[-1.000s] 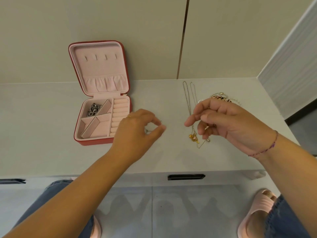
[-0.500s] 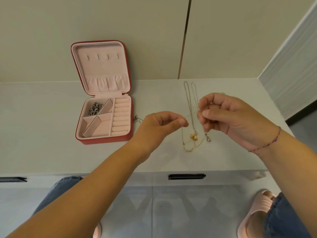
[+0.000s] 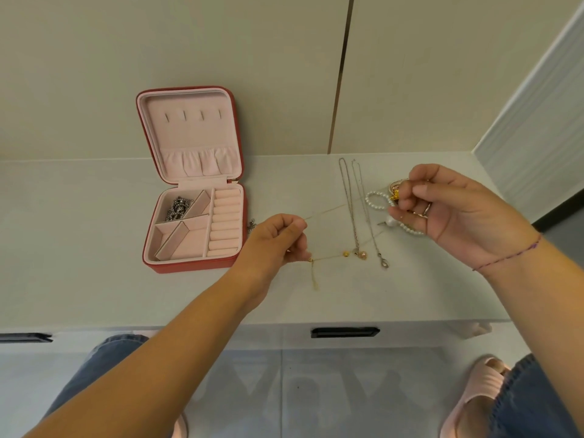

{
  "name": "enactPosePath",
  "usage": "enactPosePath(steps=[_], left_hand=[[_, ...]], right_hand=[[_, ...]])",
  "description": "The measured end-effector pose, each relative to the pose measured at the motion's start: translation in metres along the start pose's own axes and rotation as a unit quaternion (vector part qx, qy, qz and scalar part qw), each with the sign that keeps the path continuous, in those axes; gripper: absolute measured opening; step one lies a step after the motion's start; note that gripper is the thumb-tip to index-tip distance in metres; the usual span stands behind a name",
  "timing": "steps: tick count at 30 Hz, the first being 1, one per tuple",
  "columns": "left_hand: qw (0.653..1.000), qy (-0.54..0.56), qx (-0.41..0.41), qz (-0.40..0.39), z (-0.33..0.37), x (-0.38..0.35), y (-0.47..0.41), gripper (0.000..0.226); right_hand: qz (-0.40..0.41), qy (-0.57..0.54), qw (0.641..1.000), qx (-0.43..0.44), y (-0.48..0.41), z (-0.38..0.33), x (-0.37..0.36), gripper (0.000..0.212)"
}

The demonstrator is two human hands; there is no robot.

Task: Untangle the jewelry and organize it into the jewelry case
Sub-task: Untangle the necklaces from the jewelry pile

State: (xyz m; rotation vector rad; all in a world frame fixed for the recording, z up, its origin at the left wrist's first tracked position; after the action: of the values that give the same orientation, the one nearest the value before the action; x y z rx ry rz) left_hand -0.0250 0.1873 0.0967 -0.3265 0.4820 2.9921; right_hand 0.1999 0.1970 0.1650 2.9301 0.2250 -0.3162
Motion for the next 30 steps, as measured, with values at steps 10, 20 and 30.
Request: enactPosePath(steps=[10,20,30], left_hand=[[0.985,-0.156,-0.074,-0.001,0.013,0.001,0.005,0.012],[0.995,-0.052,-0.082,-0.031,0.029,-0.007,0.008,0.007],[0.997,0.001,-0.077,-0.017,0.030,0.005,0.004,0.024]], right_hand=[[0.034,0.118,0.989,-0.077,0.000,0.022,0.002,0.024],[-0.025,0.265,0.961,-0.074,0.005,0.058,-0.028,0.023],[0.000,0.537,0.843,0.044,0.005,0.079,-0.068,0.017]])
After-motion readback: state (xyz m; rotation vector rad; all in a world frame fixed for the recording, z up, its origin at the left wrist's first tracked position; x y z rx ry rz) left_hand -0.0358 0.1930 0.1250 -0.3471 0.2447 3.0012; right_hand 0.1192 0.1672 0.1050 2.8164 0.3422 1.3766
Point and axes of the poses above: each hand's wrist, its own y-axis away from the middle knuckle, its own x-axis out of the back of the hand, z = x × y, the point moved 5 cm from there along -y, towards the middle knuckle, and after that the axes turned 8 degrees about y, right-handed, at the moved point
